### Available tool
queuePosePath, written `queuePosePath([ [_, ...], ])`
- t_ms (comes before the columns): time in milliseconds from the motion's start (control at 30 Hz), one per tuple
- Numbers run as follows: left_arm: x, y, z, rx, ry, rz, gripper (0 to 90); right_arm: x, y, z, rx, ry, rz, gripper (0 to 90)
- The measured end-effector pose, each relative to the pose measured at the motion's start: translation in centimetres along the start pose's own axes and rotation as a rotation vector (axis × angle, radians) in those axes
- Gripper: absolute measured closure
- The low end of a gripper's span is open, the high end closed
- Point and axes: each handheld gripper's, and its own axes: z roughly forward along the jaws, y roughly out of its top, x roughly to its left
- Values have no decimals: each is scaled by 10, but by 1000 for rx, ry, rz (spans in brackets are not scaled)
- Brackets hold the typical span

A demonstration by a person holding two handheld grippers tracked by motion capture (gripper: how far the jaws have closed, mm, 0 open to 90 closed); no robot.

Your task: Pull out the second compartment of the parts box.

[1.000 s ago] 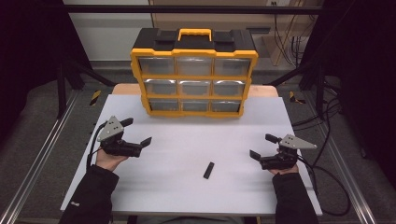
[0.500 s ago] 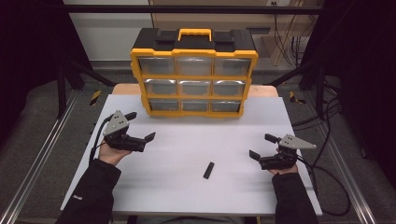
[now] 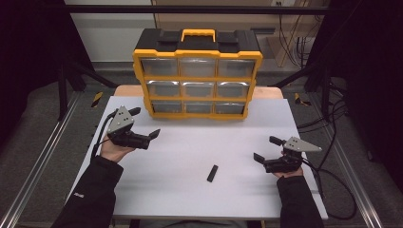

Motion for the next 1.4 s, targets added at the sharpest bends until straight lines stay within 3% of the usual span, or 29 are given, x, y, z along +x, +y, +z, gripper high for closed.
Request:
queuePosePath([
  [767, -7, 25, 18, 42, 20, 138, 0, 0, 0, 1, 3, 0, -4, 3],
  [1400, -12, 46, 26, 42, 27, 213, 0, 0, 0, 1, 6, 0, -4, 3],
])
